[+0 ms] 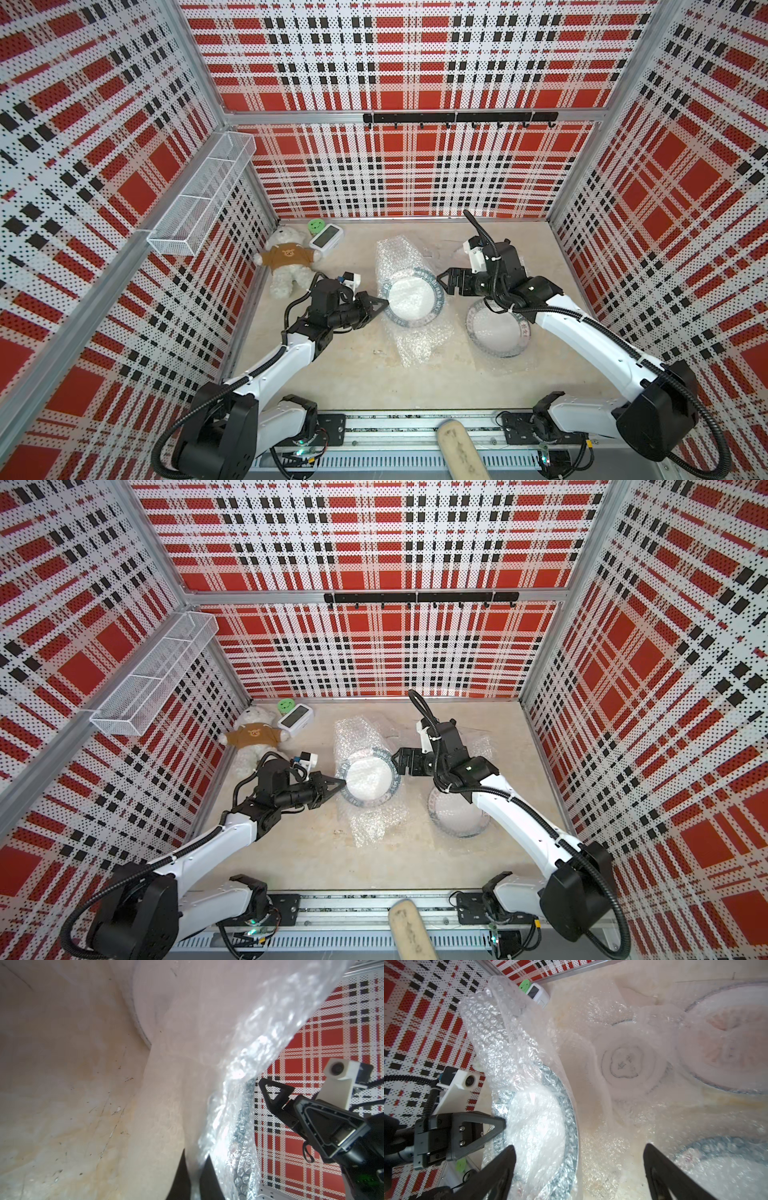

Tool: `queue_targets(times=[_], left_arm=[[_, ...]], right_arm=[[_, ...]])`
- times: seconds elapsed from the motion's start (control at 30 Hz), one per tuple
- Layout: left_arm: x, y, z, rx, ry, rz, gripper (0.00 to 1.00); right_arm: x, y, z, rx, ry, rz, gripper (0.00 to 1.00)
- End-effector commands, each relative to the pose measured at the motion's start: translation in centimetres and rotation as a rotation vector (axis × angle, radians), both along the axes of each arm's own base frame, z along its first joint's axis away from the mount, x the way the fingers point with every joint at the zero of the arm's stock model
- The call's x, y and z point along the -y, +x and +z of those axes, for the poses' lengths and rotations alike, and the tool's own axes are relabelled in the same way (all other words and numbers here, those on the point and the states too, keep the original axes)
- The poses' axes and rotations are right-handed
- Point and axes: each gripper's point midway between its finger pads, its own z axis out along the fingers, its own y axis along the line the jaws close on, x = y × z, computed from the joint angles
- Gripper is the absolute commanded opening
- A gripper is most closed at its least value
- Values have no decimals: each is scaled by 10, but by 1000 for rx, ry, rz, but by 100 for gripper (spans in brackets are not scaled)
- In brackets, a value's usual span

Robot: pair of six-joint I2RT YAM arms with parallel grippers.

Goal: Unpack dinner plates from bubble wrap
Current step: Unwrap the bubble wrap.

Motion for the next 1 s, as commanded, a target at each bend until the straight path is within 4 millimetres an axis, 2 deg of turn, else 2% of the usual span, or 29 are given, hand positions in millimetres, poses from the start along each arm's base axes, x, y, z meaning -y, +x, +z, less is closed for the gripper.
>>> queue_targets(times=[0.0,0.1,0.2,0.37,0.57,0.77,0.97], left_arm=[[14,7,48,81,-138,-54,0],[20,13,56,96,-183,-65,0],[27,14,59,105,-207,-83,0],[38,14,51,100,-191,-102,0],[45,14,39,88,-166,-112,0],[44,15,24,74,-120,-103,0],[45,15,15,63,-95,-101,0]], right_arm=[[-13,0,5,-7,57,60,92],[-14,3,3,-28,120,65,85],[-10,4,-4,-46,111,52,78],[-7,4,-3,-43,144,46,59],[-10,3,-5,-72,186,54,31],[-4,2,-6,-79,194,30,22],[6,1,-9,-98,226,7,19]])
